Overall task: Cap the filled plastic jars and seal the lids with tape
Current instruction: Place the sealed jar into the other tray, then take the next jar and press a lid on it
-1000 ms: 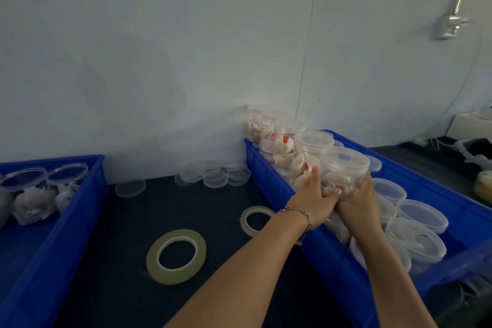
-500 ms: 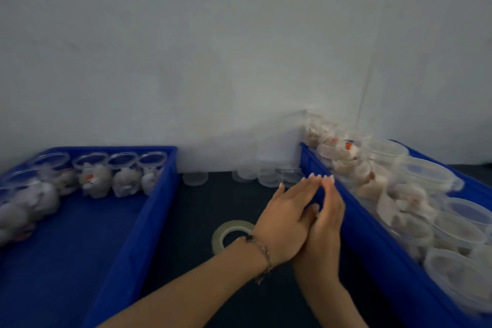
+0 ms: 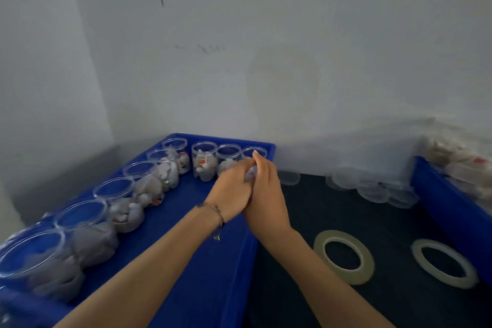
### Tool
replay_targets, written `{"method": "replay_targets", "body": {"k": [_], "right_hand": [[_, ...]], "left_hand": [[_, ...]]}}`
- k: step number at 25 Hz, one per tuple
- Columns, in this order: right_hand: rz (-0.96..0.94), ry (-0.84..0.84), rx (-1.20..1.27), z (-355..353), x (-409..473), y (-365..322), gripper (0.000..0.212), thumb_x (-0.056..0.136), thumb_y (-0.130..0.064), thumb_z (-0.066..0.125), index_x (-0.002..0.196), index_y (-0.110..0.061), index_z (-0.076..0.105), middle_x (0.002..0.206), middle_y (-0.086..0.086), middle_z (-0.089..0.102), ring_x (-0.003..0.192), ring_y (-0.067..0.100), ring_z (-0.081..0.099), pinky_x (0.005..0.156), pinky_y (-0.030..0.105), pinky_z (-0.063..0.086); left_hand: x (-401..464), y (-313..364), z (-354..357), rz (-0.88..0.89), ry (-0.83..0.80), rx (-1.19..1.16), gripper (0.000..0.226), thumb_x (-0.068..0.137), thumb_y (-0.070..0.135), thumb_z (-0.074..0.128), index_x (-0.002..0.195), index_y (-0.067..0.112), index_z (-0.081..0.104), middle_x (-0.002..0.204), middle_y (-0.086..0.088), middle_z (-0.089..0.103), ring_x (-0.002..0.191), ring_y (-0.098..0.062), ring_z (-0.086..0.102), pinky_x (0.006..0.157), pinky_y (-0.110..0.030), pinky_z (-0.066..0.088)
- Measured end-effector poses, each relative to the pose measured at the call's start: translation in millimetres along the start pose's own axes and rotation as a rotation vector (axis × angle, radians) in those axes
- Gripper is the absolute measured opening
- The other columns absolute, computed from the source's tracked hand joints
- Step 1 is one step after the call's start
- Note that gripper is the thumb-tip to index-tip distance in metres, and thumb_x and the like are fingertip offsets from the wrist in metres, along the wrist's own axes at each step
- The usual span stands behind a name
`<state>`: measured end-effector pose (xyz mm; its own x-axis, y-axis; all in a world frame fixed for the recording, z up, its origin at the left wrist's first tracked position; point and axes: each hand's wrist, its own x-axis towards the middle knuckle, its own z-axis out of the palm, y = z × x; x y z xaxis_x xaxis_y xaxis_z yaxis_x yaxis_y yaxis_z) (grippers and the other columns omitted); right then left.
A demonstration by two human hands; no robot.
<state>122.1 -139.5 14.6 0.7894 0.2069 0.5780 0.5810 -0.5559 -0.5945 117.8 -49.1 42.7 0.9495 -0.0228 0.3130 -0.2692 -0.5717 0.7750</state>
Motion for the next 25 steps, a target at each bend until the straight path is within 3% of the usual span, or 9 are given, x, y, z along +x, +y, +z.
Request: {"method": "replay_targets", "body": {"k": [2, 5, 7, 10, 12, 15, 18, 22, 25], "right_hand": [[0.04, -0.125, 0.018, 30, 20, -7, 0.073, 0.091, -0.005, 0.057, 0.15, -0.012, 0.014, 0.147, 0.009, 0.034, 0.13, 0.019, 0.04, 0.103, 0.024, 0.038], [0.148, -0.324, 0.145, 76, 37, -22, 0.067, 0.093, -0.009, 0.053, 0.149, -0.012, 0.016, 0.142, 0.016, 0.039, 0.117, 0.026, 0.05, 0.088, 0.032, 0.048], [0.177, -0.484, 0.154, 109, 43, -36, 0.064, 0.092, -0.013, 0.054, 0.146, -0.011, 0.02, 0.139, 0.017, 0.039, 0.114, 0.029, 0.051, 0.085, 0.038, 0.049], [0.166, -0.701, 0.168, 147, 42, -61, 0.06, 0.09, -0.012, 0.057, 0.141, -0.008, 0.026, 0.134, 0.018, 0.043, 0.111, 0.031, 0.052, 0.084, 0.04, 0.05], [0.172, -0.783, 0.146, 165, 37, -72, 0.061, 0.092, -0.017, 0.055, 0.143, -0.008, 0.022, 0.136, 0.019, 0.038, 0.114, 0.033, 0.049, 0.081, 0.036, 0.046], [0.214, -0.838, 0.133, 177, 29, -75, 0.062, 0.094, -0.019, 0.051, 0.146, -0.01, 0.017, 0.139, 0.02, 0.034, 0.117, 0.035, 0.047, 0.079, 0.034, 0.041], [0.249, -0.85, 0.111, 170, 25, -69, 0.066, 0.092, -0.015, 0.053, 0.148, -0.013, 0.017, 0.141, 0.018, 0.03, 0.12, 0.035, 0.044, 0.094, 0.039, 0.045], [0.332, -0.821, 0.102, 139, 27, -52, 0.077, 0.089, -0.018, 0.061, 0.148, -0.014, 0.012, 0.146, 0.016, 0.021, 0.126, 0.034, 0.039, 0.101, 0.041, 0.042], [0.264, -0.605, 0.168, 100, 30, -40, 0.096, 0.078, -0.02, 0.076, 0.148, -0.01, 0.012, 0.144, 0.014, 0.031, 0.129, 0.032, 0.039, 0.104, 0.042, 0.04]], "left_hand": [[9, -23, -27, -0.101, 0.012, 0.106, 0.029, 0.098, 0.016, 0.041, 0.121, 0.019, 0.058, 0.094, 0.004, 0.066, 0.082, -0.007, 0.062, 0.075, -0.018, 0.053], [6, -70, -65, -0.297, 0.088, 0.386, 0.023, 0.095, 0.021, 0.046, 0.113, 0.014, 0.059, 0.111, -0.01, 0.064, 0.091, -0.021, 0.057, 0.083, -0.034, 0.048], [-4, -102, -92, -0.422, 0.128, 0.693, 0.029, 0.092, 0.027, 0.048, 0.112, 0.008, 0.057, 0.12, -0.017, 0.058, 0.108, -0.029, 0.052, 0.093, -0.038, 0.043], [-23, -139, -125, -0.603, 0.123, 0.992, 0.06, 0.093, 0.031, 0.047, 0.141, 0.001, 0.029, 0.148, -0.018, 0.029, 0.14, -0.035, 0.019, 0.116, -0.042, 0.019], [-29, -156, -140, -0.659, 0.053, 1.049, 0.065, 0.096, 0.027, 0.043, 0.147, 0.001, 0.014, 0.154, -0.015, 0.019, 0.145, -0.031, 0.007, 0.117, -0.043, 0.006], [-29, -168, -145, -0.614, 0.008, 1.181, 0.046, 0.097, 0.022, 0.041, 0.139, 0.005, 0.036, 0.142, -0.014, 0.04, 0.135, -0.03, 0.032, 0.116, -0.04, 0.017], [-27, -166, -139, -0.434, 0.055, 1.194, 0.03, 0.093, 0.021, 0.047, 0.121, 0.011, 0.053, 0.127, -0.008, 0.053, 0.121, -0.024, 0.046, 0.103, -0.031, 0.036], [-27, -128, -120, -0.303, 0.135, 1.023, 0.013, 0.091, 0.017, 0.051, 0.1, 0.017, 0.06, 0.11, -0.002, 0.059, 0.1, -0.017, 0.055, 0.077, -0.025, 0.044], [-25, -71, -96, -0.093, 0.176, 0.844, 0.014, 0.089, 0.012, 0.052, 0.077, 0.018, 0.056, 0.087, 0.004, 0.053, 0.081, -0.013, 0.052, 0.07, -0.023, 0.038]]}}
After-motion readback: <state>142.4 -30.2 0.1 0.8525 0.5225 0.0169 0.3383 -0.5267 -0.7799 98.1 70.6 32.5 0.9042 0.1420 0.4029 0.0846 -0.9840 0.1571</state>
